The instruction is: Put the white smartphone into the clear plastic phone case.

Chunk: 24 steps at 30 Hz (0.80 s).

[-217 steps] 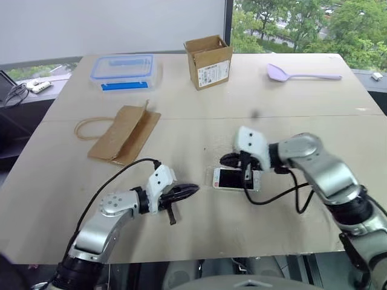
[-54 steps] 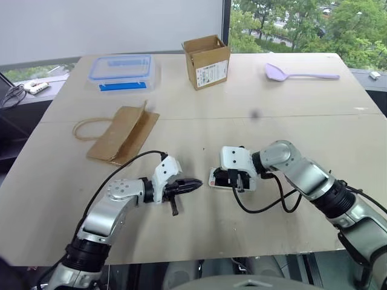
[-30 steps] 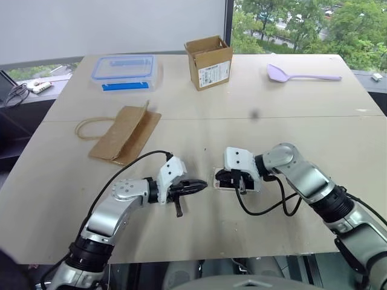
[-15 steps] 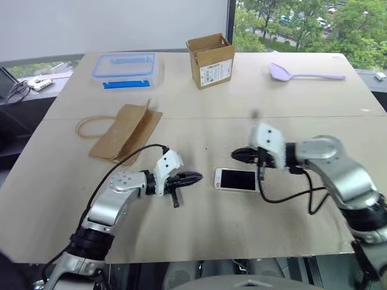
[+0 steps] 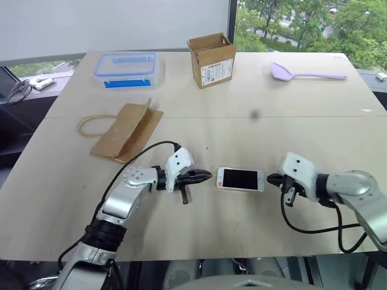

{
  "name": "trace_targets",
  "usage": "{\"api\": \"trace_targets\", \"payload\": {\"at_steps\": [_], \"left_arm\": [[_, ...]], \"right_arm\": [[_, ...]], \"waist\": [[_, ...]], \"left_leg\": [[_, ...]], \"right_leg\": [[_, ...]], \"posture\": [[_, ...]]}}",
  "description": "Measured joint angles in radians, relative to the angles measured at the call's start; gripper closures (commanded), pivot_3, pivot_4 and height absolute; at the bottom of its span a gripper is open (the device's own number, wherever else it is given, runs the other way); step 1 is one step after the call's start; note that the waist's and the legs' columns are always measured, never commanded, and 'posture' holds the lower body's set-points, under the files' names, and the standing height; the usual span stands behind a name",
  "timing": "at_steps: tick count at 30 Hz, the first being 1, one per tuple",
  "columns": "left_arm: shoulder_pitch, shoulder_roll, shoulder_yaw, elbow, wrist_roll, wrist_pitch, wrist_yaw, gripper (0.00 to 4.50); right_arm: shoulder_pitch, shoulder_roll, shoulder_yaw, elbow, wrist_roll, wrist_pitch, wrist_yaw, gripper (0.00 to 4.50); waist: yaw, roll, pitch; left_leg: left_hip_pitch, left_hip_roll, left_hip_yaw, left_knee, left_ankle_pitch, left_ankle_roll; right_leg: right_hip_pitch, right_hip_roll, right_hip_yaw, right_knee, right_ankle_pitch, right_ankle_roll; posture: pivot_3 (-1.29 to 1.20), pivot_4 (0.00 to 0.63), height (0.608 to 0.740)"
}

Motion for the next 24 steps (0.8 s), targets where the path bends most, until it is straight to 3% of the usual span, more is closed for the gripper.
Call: {"api": "trace_targets", "payload": {"at_steps": [24], "left_arm": [[0.026,0.008,0.020,-0.039,0.008,0.042,0.013,4.39]], "right_arm": [[-0.127,0.003,0.155,0.031,-0.039,0.003,-0.026,4.50]], "waist": [[-0.010,0.000,0.000]], "left_leg": [[0.001,0.001,0.000,0.001,0.000,0.000]], "right_leg": [[0.000,0.002,0.000,0.001,0.000,0.000]], "posture": [[0.00,0.150,0.740]]}}
